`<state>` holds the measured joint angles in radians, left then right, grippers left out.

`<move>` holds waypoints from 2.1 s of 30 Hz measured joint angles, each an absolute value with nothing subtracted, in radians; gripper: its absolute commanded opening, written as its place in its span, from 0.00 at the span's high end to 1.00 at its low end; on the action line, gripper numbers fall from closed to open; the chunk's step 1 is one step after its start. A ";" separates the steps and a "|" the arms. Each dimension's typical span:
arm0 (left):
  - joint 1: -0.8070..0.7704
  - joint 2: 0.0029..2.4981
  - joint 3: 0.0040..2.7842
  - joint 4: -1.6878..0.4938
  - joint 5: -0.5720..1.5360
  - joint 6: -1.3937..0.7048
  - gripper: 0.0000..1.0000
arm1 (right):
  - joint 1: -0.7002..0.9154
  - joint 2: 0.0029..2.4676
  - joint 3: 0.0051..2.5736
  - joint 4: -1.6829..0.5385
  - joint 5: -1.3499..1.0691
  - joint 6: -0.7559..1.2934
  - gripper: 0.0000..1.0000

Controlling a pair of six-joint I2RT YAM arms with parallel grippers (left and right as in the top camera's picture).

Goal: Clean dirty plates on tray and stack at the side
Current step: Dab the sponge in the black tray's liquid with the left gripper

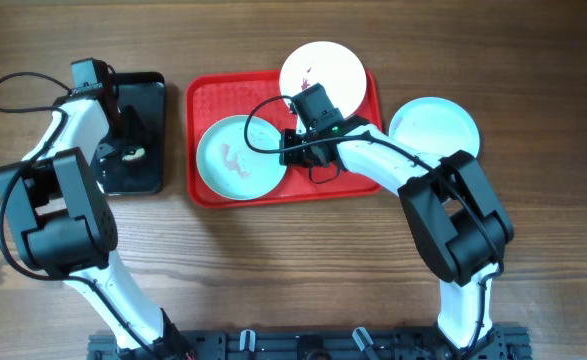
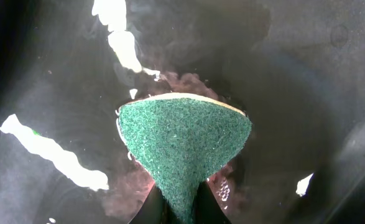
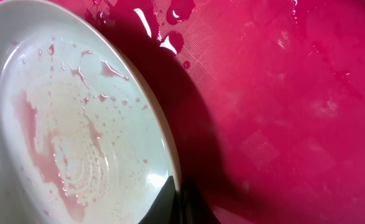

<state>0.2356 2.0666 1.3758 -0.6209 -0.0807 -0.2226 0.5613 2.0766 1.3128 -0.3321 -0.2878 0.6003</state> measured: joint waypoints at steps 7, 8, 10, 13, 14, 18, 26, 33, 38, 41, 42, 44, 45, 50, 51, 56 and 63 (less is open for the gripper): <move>0.236 2.069 1.379 -0.620 -0.081 -0.223 0.96 | 0.561 2.077 1.313 -0.332 -0.291 0.598 0.71; 0.236 2.069 1.379 -0.620 -0.081 -0.223 0.96 | 0.561 2.077 1.314 -0.331 -0.294 0.593 0.69; 0.236 2.069 1.380 -0.619 -0.081 -0.223 0.96 | 0.561 2.077 1.319 -0.332 -0.297 0.594 0.68; 0.236 2.069 1.387 -0.625 -0.075 -0.223 0.96 | 0.561 2.077 1.319 -0.333 -0.300 0.593 0.68; 0.236 2.069 1.390 -0.629 -0.070 -0.223 0.96 | 0.561 2.077 1.319 -0.333 -0.300 0.593 0.68; 0.236 2.052 1.406 -0.662 -0.049 -0.223 0.96 | 0.561 2.077 1.319 -0.333 -0.300 0.593 0.68; 0.236 1.944 1.417 -0.707 -0.028 -0.223 0.96 | 0.561 2.077 1.319 -0.334 -0.300 0.593 0.69; 0.236 1.950 1.418 -0.687 -0.031 -0.222 0.96 | 0.561 2.077 1.320 -0.336 -0.300 0.593 0.72; 0.236 2.019 1.419 -0.672 -0.033 -0.223 0.96 | 0.561 2.077 1.319 -0.336 -0.300 0.593 0.71; 0.236 2.083 1.419 -0.666 -0.036 -0.222 0.96 | 0.561 2.077 1.320 -0.336 -0.300 0.593 0.72; 0.236 2.085 1.425 -0.662 -0.036 -0.223 0.96 | 0.561 2.077 1.320 -0.335 -0.300 0.593 0.71; 0.236 2.093 1.427 -0.658 -0.037 -0.223 0.96 | 0.561 2.077 1.320 -0.336 -0.299 0.593 0.72; 0.236 2.095 1.430 -0.657 -0.037 -0.222 0.96 | 0.561 2.077 1.320 -0.336 -0.299 0.593 0.72; 0.236 2.103 1.439 -0.653 -0.040 -0.222 0.96 | 0.561 2.077 1.319 -0.337 -0.299 0.594 0.87; 0.236 2.103 1.440 -0.654 -0.040 -0.223 0.96 | 0.562 2.077 1.319 -0.340 -0.298 0.594 0.93; 0.236 2.101 1.440 -0.654 -0.040 -0.222 0.96 | 0.562 2.077 1.319 -0.339 -0.295 0.593 0.96; 0.236 2.045 1.428 -0.663 -0.039 -0.223 0.96 | 0.561 2.077 1.320 -0.351 -0.295 0.598 0.96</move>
